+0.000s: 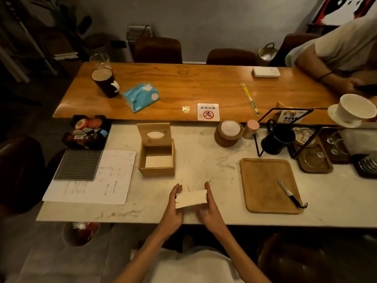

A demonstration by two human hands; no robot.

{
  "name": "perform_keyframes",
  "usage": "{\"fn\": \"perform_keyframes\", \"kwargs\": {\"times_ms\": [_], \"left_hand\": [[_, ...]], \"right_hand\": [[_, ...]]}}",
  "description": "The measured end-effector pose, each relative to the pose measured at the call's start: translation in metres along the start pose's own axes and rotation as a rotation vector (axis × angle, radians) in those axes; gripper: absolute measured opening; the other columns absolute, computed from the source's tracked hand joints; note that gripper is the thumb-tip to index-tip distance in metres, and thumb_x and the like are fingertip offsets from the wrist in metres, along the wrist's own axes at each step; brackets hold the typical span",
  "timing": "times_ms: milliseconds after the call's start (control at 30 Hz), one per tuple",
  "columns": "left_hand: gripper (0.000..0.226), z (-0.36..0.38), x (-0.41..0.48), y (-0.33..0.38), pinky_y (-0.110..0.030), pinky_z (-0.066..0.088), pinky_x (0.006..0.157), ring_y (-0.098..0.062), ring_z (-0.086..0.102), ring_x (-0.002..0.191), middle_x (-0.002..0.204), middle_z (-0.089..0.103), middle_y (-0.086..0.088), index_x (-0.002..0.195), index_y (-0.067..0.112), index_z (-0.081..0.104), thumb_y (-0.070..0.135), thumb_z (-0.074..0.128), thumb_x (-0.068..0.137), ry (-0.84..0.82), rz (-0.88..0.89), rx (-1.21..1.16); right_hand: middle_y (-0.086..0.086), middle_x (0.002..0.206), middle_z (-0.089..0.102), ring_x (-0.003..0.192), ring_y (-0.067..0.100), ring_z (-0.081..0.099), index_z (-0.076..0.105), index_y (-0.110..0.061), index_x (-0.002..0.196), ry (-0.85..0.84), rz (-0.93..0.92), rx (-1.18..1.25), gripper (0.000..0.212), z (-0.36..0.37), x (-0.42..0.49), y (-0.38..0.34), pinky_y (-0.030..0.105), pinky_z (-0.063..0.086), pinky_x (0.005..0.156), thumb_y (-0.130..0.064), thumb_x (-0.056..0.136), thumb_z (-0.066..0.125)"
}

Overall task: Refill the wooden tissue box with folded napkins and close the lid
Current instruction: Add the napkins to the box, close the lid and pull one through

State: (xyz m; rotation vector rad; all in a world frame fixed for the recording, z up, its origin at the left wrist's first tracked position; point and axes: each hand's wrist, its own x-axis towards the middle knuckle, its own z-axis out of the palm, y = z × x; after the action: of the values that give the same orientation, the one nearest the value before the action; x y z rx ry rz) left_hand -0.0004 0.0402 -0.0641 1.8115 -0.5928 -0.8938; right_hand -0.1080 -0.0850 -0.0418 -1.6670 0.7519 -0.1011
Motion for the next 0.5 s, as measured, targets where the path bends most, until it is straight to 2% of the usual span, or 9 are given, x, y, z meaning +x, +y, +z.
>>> {"fn": "perform_keyframes", "kwargs": {"times_ms": [67, 100, 167, 233, 333, 433, 500], "left_hand": [[0.089, 0.0011, -0.0019, -0.0022, -0.007, 0.021, 0.113, 0.001, 0.016, 0.145, 0.158, 0.015, 0.01, 0.153, 0.023, 0.0, -0.01, 0.051, 0.089, -0.013, -0.002, -0.002], [0.09, 0.0013, -0.0015, -0.0023, -0.007, 0.02, 0.113, 0.001, 0.012, 0.146, 0.16, 0.009, 0.008, 0.153, 0.022, -0.005, -0.01, 0.051, 0.09, -0.003, 0.0, -0.008], [0.092, 0.0019, -0.0001, -0.0014, -0.012, 0.016, 0.117, 0.001, 0.007, 0.147, 0.162, 0.001, 0.006, 0.153, 0.022, -0.009, -0.009, 0.051, 0.091, 0.012, 0.007, -0.011], [0.094, 0.0027, 0.0015, -0.0006, -0.025, 0.012, 0.122, -0.003, 0.003, 0.149, 0.164, -0.002, 0.003, 0.152, 0.026, -0.009, -0.013, 0.048, 0.089, 0.005, 0.02, -0.006], [0.097, 0.005, 0.0031, -0.0005, -0.039, 0.009, 0.124, -0.007, 0.001, 0.15, 0.164, -0.003, 0.002, 0.151, 0.026, -0.008, -0.021, 0.044, 0.084, 0.012, 0.025, 0.005], [0.09, 0.0071, 0.0033, -0.0022, -0.041, 0.012, 0.124, -0.009, 0.003, 0.15, 0.164, -0.001, 0.001, 0.153, 0.021, -0.007, -0.012, 0.048, 0.09, 0.031, 0.034, 0.016], [0.088, 0.0083, 0.0029, -0.0034, -0.039, 0.014, 0.124, -0.01, 0.005, 0.15, 0.164, 0.002, 0.0, 0.153, 0.021, -0.005, -0.007, 0.051, 0.092, 0.028, 0.036, 0.015]], "right_hand": [[-0.01, 0.159, 0.011, 0.144, 0.005, 0.02, 0.002, -0.02, 0.155, 0.017, 0.025, 0.032, 0.084, 0.0053, -0.0003, -0.0006, 0.018, 0.022, 0.116, -0.018, 0.095, 0.06], [-0.009, 0.159, 0.013, 0.144, 0.007, 0.021, 0.002, -0.022, 0.155, 0.036, 0.037, 0.053, 0.085, 0.0064, 0.0, -0.0008, 0.02, 0.023, 0.116, -0.019, 0.094, 0.061], [-0.012, 0.157, 0.016, 0.142, 0.005, 0.024, 0.004, -0.027, 0.154, 0.072, 0.054, 0.09, 0.085, 0.0069, -0.0003, -0.0024, 0.009, 0.026, 0.109, -0.022, 0.093, 0.063], [-0.016, 0.153, 0.017, 0.14, 0.005, 0.025, 0.005, -0.028, 0.154, 0.086, 0.064, 0.106, 0.085, 0.008, 0.0001, -0.0035, 0.0, 0.027, 0.101, -0.022, 0.093, 0.064], [-0.017, 0.151, 0.017, 0.138, 0.004, 0.027, 0.005, -0.025, 0.155, 0.088, 0.061, 0.099, 0.085, 0.0096, -0.001, -0.0032, 0.008, 0.027, 0.104, -0.023, 0.093, 0.063], [-0.024, 0.147, 0.019, 0.135, 0.001, 0.029, 0.006, -0.024, 0.155, 0.083, 0.044, 0.105, 0.084, 0.0095, -0.003, -0.0019, -0.005, 0.028, 0.096, -0.023, 0.093, 0.063], [-0.029, 0.145, 0.018, 0.134, -0.001, 0.028, 0.005, -0.023, 0.155, 0.082, 0.036, 0.108, 0.085, 0.009, -0.0037, -0.0005, -0.006, 0.027, 0.095, -0.024, 0.093, 0.063]]}}
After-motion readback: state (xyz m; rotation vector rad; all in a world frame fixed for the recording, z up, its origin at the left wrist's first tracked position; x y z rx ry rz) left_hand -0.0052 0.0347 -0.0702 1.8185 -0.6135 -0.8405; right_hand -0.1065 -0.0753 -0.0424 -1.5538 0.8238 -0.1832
